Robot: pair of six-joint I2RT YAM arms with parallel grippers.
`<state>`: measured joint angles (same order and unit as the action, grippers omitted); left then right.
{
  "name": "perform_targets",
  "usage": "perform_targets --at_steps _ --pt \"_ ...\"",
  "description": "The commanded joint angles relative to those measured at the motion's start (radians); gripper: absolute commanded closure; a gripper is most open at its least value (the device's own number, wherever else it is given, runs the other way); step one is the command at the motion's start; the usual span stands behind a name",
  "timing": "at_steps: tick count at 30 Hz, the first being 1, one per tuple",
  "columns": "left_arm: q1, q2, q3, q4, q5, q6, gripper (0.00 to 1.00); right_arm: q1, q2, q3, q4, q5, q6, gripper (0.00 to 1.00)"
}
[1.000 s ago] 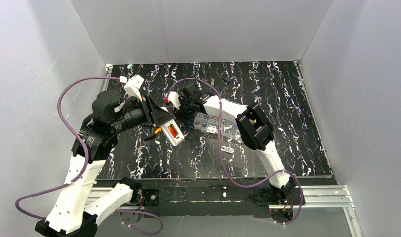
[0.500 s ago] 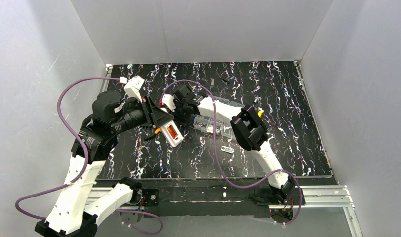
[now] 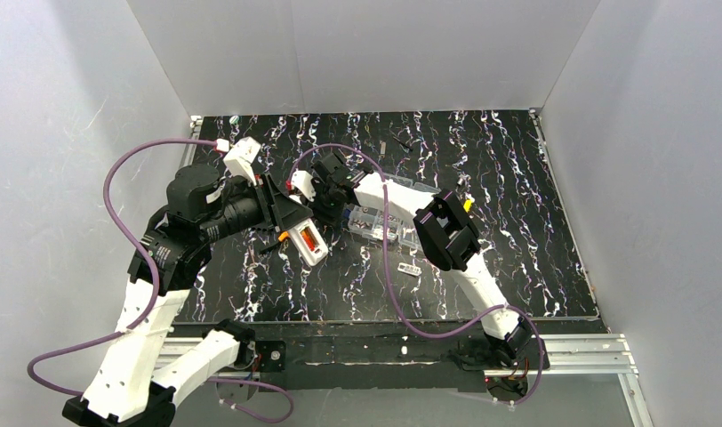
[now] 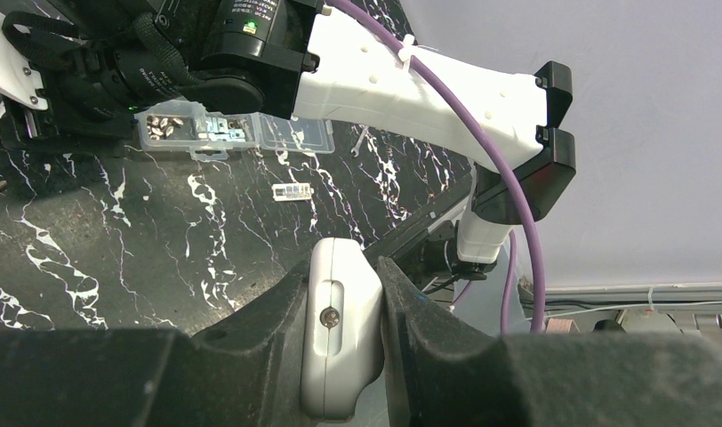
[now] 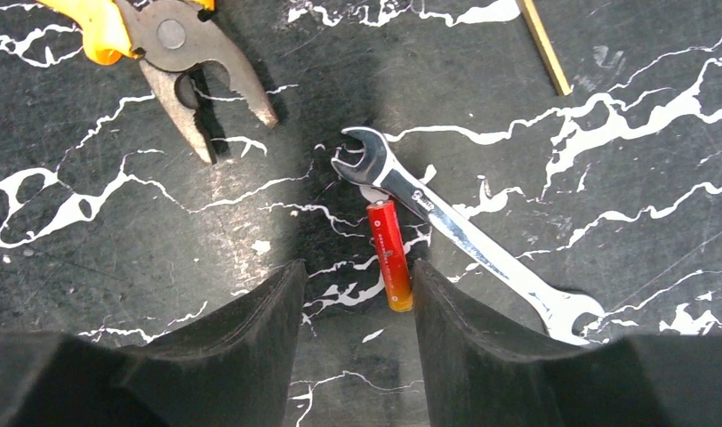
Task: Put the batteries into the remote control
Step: Pick up the battery from the center of the board.
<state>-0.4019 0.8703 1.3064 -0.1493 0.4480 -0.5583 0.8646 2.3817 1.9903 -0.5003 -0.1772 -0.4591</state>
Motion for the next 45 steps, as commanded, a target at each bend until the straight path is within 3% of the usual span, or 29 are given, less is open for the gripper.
perform_targets --at_steps 1,15,30,45 --pt "0.004 -0.015 0.027 0.013 0.017 0.012 1.0 0.003 0.004 0.02 -0.093 -0.063 -0.025 0.45" --pt "0.004 -0.022 0.015 0.015 0.017 0.011 1.0 0.027 -0.031 -0.01 -0.076 -0.096 -0.034 0.59" --pt "0.004 -0.026 0.005 0.017 0.018 0.014 1.0 0.03 0.013 0.028 -0.099 -0.01 0.052 0.6" --pt "0.004 -0.025 0.0 0.023 0.021 0.011 1.0 0.053 0.048 0.033 -0.087 0.009 0.079 0.69"
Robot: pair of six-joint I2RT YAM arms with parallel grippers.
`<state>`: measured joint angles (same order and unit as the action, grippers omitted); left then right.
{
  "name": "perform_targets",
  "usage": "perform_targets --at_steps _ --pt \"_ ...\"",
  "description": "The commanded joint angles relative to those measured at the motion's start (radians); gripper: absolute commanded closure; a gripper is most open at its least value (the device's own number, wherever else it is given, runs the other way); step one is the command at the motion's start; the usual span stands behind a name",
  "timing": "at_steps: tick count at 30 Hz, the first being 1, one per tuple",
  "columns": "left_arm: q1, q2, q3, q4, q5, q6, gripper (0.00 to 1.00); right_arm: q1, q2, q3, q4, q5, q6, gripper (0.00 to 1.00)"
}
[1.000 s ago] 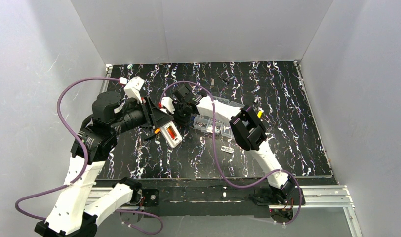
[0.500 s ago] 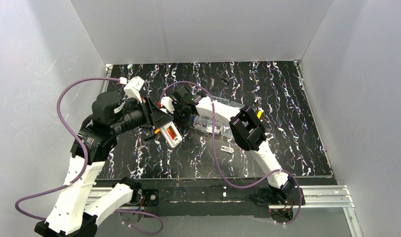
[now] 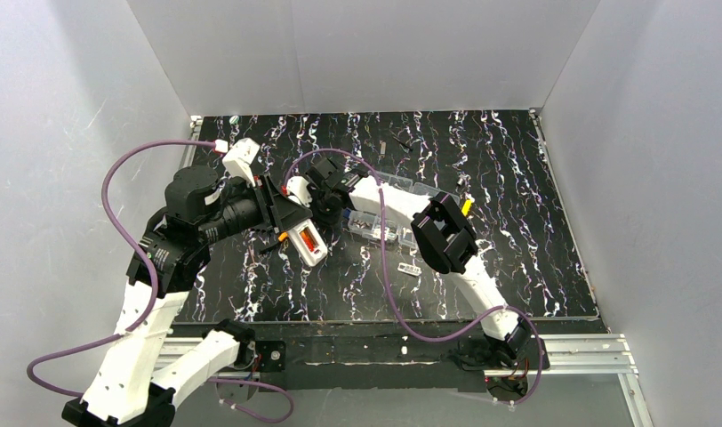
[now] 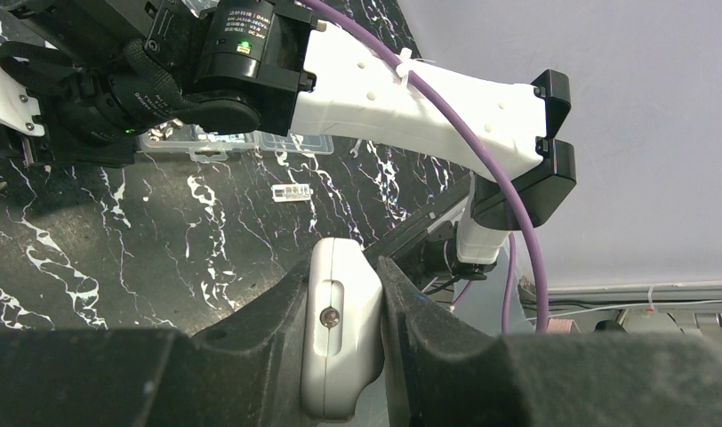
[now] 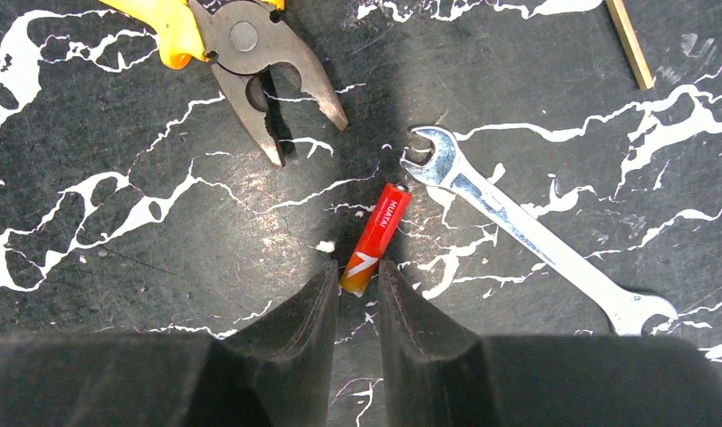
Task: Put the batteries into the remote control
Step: Pick up the battery from the center of the board.
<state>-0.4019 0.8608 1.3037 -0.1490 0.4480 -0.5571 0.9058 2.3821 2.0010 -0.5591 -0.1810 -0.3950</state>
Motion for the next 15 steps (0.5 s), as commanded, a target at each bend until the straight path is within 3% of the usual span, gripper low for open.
perform_targets --at_steps 1,11,15 --pt "0.005 -0.016 0.001 0.023 0.019 0.01 1.0 0.013 0.051 0.022 -0.024 0.018 0.018 0.69" --pt "0.005 -0.018 0.002 0.02 0.016 0.017 1.0 0.014 0.067 0.036 -0.028 0.069 0.057 0.54" --pt "0.005 -0.024 -0.006 0.025 0.007 0.017 1.0 0.016 0.089 0.061 -0.07 0.069 0.078 0.54"
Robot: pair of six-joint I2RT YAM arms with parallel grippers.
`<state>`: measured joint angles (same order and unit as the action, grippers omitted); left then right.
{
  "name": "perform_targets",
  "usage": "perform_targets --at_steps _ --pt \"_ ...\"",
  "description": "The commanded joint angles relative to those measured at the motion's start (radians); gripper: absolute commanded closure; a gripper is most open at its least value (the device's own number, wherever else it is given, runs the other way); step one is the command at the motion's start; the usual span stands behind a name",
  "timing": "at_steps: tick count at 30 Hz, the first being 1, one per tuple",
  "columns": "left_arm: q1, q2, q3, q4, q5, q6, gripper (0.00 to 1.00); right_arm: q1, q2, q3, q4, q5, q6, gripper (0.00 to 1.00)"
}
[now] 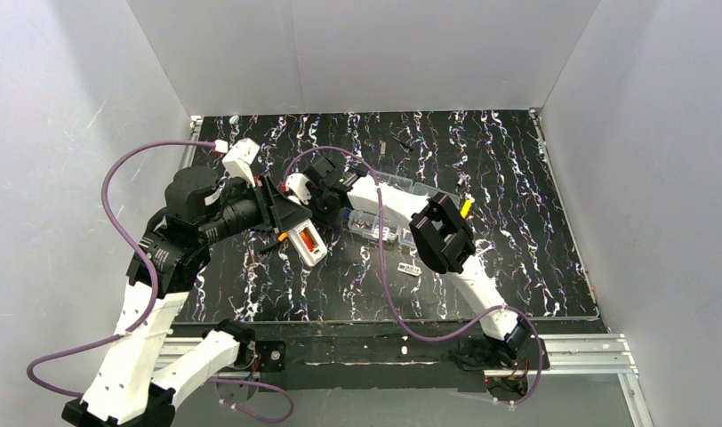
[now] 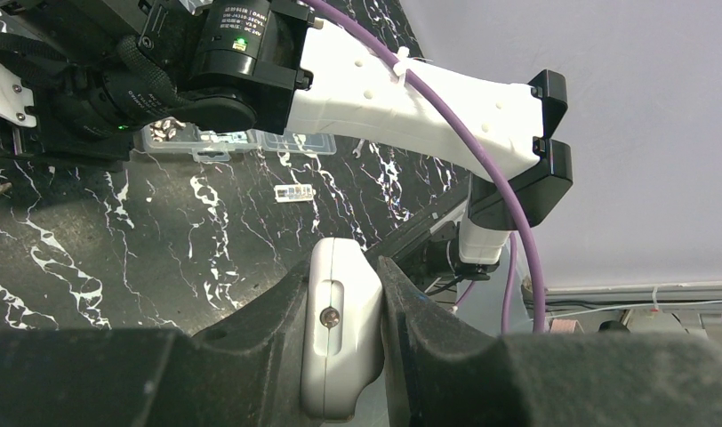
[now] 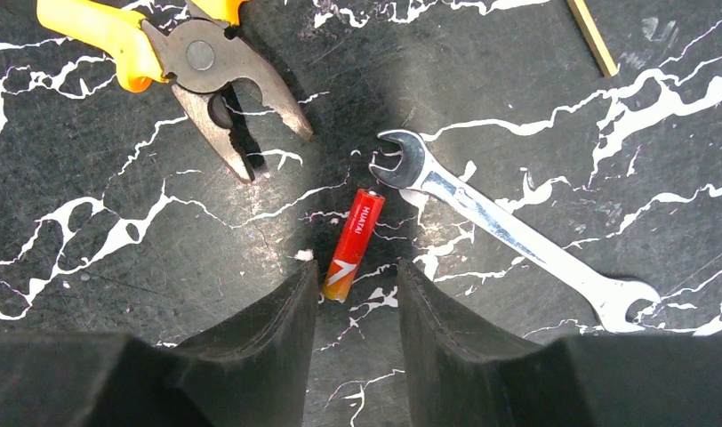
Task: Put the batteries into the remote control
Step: Pick up the battery from the center of the board.
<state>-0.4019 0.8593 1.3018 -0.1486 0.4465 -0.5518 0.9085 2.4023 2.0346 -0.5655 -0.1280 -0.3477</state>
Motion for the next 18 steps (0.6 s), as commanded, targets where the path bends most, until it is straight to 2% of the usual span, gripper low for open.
perform_targets --at_steps 1,7,18 --pt "0.004 -0.021 -0.003 0.026 0.008 0.012 1.0 0.013 0.071 0.028 -0.067 0.015 0.034 0.56" --pt "0.004 -0.016 -0.004 0.034 0.013 0.008 1.0 0.018 0.08 0.04 -0.084 0.008 0.049 0.64" --pt "0.005 -0.016 0.001 0.029 0.013 0.007 1.0 0.024 0.055 0.03 -0.068 -0.024 0.046 0.93"
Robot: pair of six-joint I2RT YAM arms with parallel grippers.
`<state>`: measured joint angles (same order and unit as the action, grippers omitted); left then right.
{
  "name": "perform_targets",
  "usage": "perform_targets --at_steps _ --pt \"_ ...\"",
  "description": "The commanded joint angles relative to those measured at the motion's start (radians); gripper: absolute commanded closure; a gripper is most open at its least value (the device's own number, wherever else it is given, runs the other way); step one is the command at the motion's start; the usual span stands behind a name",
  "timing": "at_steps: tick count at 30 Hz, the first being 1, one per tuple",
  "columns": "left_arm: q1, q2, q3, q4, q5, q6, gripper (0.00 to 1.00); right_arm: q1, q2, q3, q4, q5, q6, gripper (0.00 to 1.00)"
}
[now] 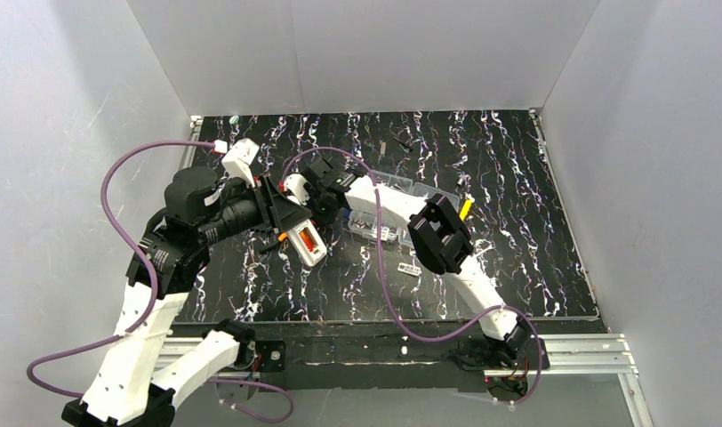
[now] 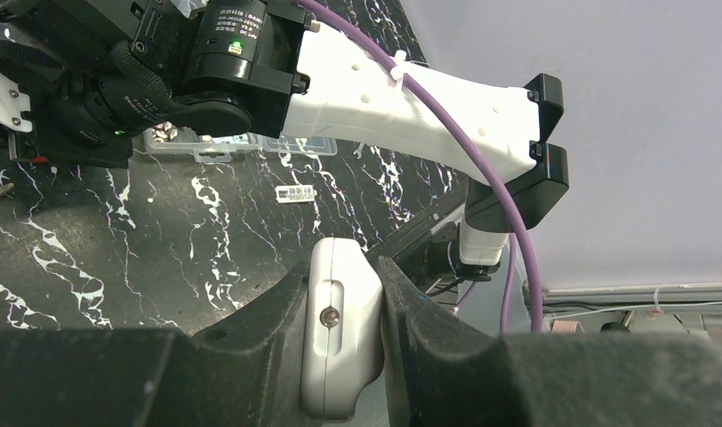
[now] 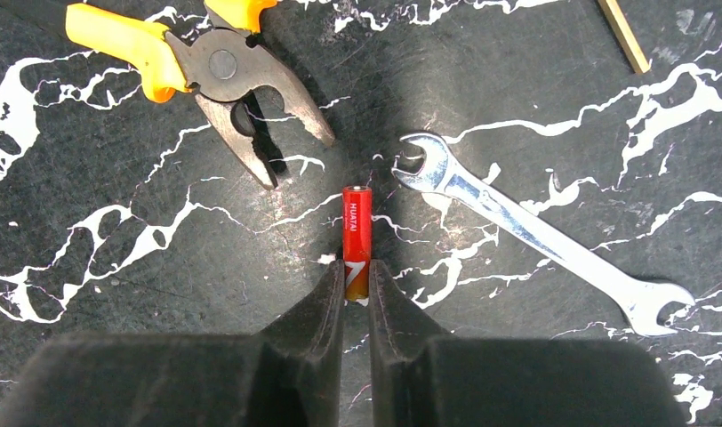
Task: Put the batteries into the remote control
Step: Pick up the battery from the center of the board.
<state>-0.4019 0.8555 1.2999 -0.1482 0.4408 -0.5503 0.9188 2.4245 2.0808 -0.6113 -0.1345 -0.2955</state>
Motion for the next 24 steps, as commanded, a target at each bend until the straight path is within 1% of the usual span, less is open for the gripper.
perform_targets --at_steps 1,3,7,12,15,21,24 --pt "0.004 -0.011 0.005 0.027 0.02 0.006 1.0 0.012 0.021 -0.024 -0.011 -0.012 -0.009 0.95" --pt "0.004 -0.008 0.008 0.024 0.022 0.006 1.0 0.006 -0.002 -0.035 0.003 -0.017 -0.004 0.99" --pt "0.005 -0.004 0.012 0.025 0.023 0.006 1.0 -0.022 -0.085 -0.1 0.056 -0.067 0.032 0.99" --pt "0.004 -0.001 0.013 0.021 0.025 0.004 1.0 -0.063 -0.277 -0.303 0.217 -0.138 0.091 0.99" --pt "0.005 0.001 0.018 0.022 0.026 0.005 1.0 -0.081 -0.393 -0.416 0.296 -0.155 0.12 0.99" --pt "0.004 0.019 0.028 0.036 0.031 0.004 1.0 -0.138 -0.647 -0.68 0.508 -0.192 0.194 0.99" --pt "0.004 0.03 0.015 0.058 0.041 -0.011 1.0 -0.162 -0.751 -0.765 0.55 -0.215 0.195 0.99"
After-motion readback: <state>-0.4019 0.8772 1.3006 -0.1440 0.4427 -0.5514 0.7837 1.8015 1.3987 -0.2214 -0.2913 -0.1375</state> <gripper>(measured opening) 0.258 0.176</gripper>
